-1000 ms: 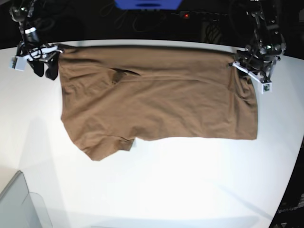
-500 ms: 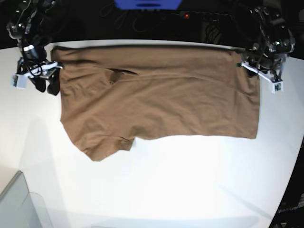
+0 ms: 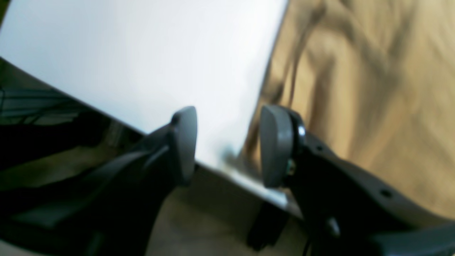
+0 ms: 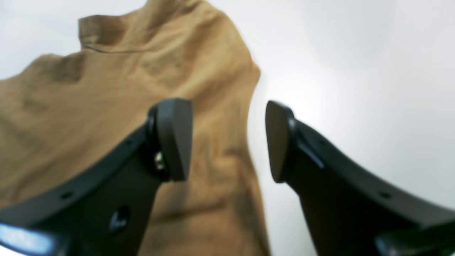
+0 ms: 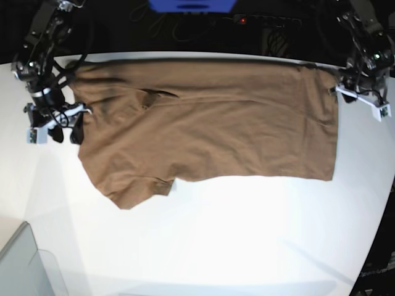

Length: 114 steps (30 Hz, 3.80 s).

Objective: Layout the t-shirt on the table in an organized manner, then fold the t-shirt properly
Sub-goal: 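Reach both grippers to the shirt's opposite edge and grasp it, then fold the grasped edge with both grippers over onto the shirt body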

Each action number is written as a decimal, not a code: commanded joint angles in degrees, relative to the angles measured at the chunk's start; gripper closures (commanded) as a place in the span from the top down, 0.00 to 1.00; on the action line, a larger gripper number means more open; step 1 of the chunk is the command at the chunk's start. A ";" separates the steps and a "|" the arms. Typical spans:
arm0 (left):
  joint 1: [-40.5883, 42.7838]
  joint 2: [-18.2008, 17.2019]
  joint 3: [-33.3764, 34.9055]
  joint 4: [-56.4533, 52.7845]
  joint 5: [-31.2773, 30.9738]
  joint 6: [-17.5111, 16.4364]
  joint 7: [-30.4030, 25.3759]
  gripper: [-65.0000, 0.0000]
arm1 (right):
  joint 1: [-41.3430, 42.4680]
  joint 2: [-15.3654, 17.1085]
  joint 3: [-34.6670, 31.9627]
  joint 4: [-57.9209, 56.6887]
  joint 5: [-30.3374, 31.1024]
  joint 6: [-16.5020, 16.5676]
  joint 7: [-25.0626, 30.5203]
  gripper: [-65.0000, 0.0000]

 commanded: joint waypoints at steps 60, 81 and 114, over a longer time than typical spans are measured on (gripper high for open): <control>-36.76 -9.98 28.57 -54.64 -0.30 -0.09 -29.64 0.31 | 39.54 7.70 -20.75 -62.68 -17.01 -0.09 25.89 0.00; -38.69 -10.42 28.40 -44.88 -0.65 0.35 -28.94 0.00 | 36.99 4.97 -1.68 -51.25 -16.57 -0.09 25.89 0.00; -10.21 -6.64 18.02 -10.77 -0.83 -0.17 -28.94 0.00 | 4.28 -0.92 1.40 -15.55 -12.62 5.10 26.51 0.00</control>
